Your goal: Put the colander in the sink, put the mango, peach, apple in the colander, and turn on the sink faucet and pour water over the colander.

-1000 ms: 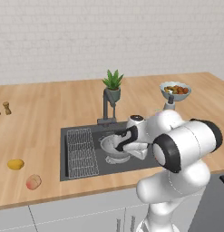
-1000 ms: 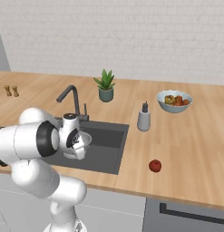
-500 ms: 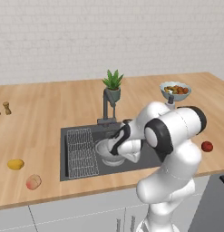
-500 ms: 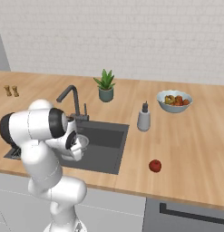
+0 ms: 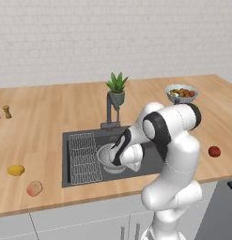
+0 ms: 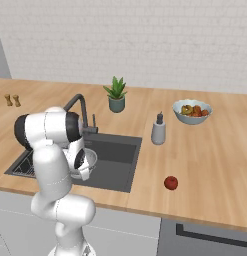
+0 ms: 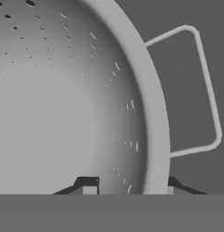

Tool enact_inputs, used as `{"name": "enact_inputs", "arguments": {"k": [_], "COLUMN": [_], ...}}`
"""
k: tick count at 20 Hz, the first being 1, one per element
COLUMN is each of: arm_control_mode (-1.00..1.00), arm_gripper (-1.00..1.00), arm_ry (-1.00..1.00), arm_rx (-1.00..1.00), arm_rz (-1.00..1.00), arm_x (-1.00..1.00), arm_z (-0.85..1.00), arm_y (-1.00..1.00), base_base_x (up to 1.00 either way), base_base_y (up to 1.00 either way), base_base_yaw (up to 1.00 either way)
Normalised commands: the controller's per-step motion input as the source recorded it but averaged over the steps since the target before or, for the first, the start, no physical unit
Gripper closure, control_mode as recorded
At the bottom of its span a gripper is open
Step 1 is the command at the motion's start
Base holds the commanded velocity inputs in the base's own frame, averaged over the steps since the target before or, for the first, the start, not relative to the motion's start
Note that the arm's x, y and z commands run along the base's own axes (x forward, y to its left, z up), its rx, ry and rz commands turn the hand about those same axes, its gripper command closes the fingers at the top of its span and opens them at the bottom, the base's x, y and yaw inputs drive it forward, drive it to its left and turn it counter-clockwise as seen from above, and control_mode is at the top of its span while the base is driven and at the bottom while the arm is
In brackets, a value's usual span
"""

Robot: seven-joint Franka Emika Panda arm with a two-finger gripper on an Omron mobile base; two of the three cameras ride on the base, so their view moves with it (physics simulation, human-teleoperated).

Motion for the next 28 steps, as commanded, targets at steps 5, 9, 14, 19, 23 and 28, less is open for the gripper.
{"name": "enact_inputs", "arguments": {"k": [5,9,14,19,23,28], "arm_control_mode": [-1.00,-1.00,-1.00,-1.00,-1.00,-1.00], "arm_gripper": [1.00,1.00,1.00,-1.00,-1.00,-1.00], "arm_ry": [0.00,0.00,0.00,0.00,0.00,0.00], "arm_rx": [0.00,0.00,0.00,0.00,0.00,0.00], "arm_rz": [0.00,0.00,0.00,0.00,0.00,0.00], "arm_x": [0.18,0.11,0.00,0.00,0.00,0.00], "arm_z": [-0.16,-0.08,0.00,0.00,0.00,0.30], "arm_y": [0.03,0.07,0.00,0.00,0.00,-0.09], "base_base_x": [0.00,0.00,0.00,0.00,0.00,0.00], "base_base_y": [0.00,0.00,0.00,0.00,0.00,0.00], "base_base_yaw": [0.00,0.00,0.00,0.00,0.00,0.00]}}
